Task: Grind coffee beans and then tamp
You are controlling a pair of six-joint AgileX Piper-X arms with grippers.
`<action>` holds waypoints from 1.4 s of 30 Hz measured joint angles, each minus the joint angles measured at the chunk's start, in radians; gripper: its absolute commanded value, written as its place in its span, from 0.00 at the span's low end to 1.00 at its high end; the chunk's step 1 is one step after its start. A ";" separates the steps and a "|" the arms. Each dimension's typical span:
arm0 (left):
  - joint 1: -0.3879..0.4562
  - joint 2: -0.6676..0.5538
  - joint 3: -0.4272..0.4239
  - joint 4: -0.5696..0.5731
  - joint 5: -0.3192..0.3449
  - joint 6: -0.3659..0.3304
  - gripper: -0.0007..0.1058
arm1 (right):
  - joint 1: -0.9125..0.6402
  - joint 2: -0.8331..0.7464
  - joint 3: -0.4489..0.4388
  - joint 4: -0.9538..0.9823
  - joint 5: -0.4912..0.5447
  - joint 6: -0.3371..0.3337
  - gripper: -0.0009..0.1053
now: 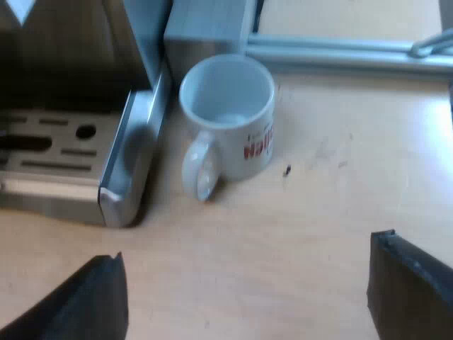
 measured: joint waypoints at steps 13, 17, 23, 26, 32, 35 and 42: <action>0.000 -0.276 -0.002 0.107 0.000 -0.002 0.83 | 0.000 -0.240 0.000 0.048 -0.002 -0.020 0.68; 0.000 -0.301 -0.005 0.130 0.000 -0.002 0.83 | 0.000 -0.344 -0.006 0.048 -0.002 -0.018 0.68; 0.000 -0.301 -0.005 0.172 0.000 -0.002 0.83 | 0.000 -0.449 -0.009 0.053 -0.002 -0.018 0.68; 0.000 -0.301 -0.005 0.202 0.000 -0.002 0.83 | 0.000 -0.451 -0.008 0.053 -0.002 -0.018 0.68; 0.000 -0.301 -0.005 0.246 0.000 -0.002 0.83 | 0.000 -0.449 -0.022 0.093 -0.082 -0.018 0.68; 0.000 -0.301 0.009 0.200 0.000 -0.002 0.83 | 0.000 -0.449 -0.005 0.081 -0.110 -0.018 0.68; 0.000 -0.301 0.073 0.094 0.000 -0.002 0.83 | 0.000 -0.449 0.052 0.032 -0.132 -0.018 0.68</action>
